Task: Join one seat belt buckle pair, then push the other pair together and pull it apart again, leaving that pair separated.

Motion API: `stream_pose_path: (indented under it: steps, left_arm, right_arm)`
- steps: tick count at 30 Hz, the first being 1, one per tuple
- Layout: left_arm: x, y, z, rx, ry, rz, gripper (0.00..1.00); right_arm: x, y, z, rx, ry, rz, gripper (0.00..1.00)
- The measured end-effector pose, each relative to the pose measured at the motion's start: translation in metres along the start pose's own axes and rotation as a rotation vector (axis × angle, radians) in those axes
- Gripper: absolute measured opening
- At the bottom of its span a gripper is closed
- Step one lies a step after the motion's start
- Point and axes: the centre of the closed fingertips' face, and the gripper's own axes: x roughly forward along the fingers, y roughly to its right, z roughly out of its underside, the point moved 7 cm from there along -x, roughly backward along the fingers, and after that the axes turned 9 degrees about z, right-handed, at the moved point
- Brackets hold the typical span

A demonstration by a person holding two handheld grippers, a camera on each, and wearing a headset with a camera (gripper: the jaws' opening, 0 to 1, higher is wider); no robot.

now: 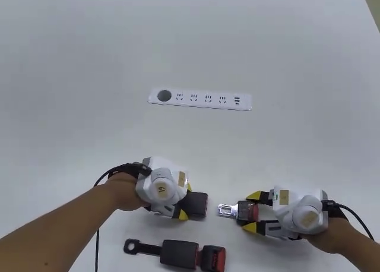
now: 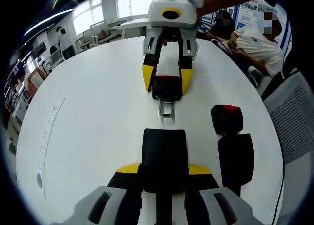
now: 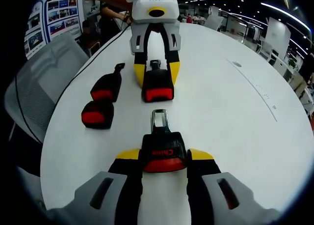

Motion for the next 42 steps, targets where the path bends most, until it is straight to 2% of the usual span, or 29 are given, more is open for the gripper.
stream_pose_path:
  steps: [20,25,36,40,42]
  left_arm:
    - [0.0,0.002,-0.005,-0.002,-0.01,0.002,0.33]
    - [0.001,0.001,-0.003,-0.001,-0.014,0.006,0.33]
    - [-0.001,0.0,-0.004,0.007,-0.027,0.009,0.33]
    - [-0.001,-0.002,-0.005,0.011,-0.03,0.016,0.33]
    - [-0.001,-0.002,-0.005,0.017,-0.036,0.024,0.33]
  right_arm:
    - [0.025,-0.004,-0.013,0.0,0.026,-0.009,0.32]
    - [0.034,-0.006,-0.02,0.0,0.035,-0.007,0.32]
    - [0.038,-0.008,-0.025,0.008,0.025,-0.01,0.32]
    - [0.048,-0.013,-0.03,0.018,0.034,-0.01,0.32]
    - [0.05,-0.011,-0.029,0.019,0.036,-0.013,0.32]
